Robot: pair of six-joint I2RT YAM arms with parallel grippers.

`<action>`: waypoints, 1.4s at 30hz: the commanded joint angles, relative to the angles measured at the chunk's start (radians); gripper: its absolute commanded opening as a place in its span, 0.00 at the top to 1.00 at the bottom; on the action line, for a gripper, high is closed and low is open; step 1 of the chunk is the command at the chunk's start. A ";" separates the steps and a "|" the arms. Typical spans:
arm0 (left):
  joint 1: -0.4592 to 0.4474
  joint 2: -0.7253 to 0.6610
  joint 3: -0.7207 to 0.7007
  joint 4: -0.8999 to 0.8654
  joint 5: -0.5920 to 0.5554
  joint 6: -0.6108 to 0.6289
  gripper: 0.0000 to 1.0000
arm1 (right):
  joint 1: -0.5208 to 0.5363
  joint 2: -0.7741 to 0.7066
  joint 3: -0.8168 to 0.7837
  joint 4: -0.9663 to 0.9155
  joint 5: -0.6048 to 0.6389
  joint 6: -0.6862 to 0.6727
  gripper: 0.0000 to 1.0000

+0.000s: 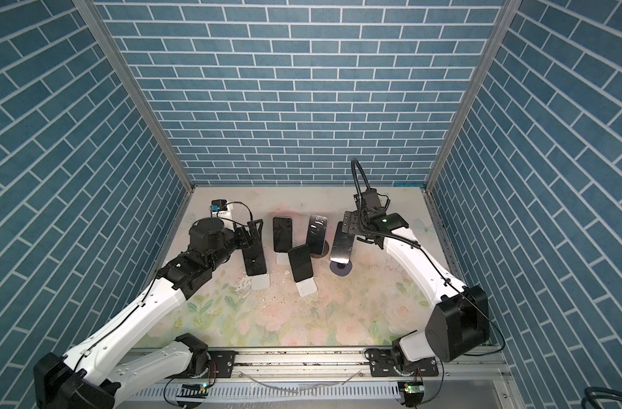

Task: Remove the phone from the phone stand

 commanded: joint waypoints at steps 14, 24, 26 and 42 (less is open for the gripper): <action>-0.006 0.095 0.080 0.019 0.108 0.077 0.00 | 0.078 0.192 0.189 -0.169 0.108 0.098 0.02; -0.007 0.102 0.076 0.023 0.110 0.110 0.00 | 0.095 0.241 0.180 -0.107 0.118 0.148 0.02; -0.006 0.101 0.071 0.024 0.109 0.112 0.00 | 0.098 0.252 0.185 -0.107 0.122 0.154 0.02; -0.007 0.126 0.060 0.038 0.109 0.139 0.00 | 0.127 0.335 0.220 -0.135 0.187 0.243 0.04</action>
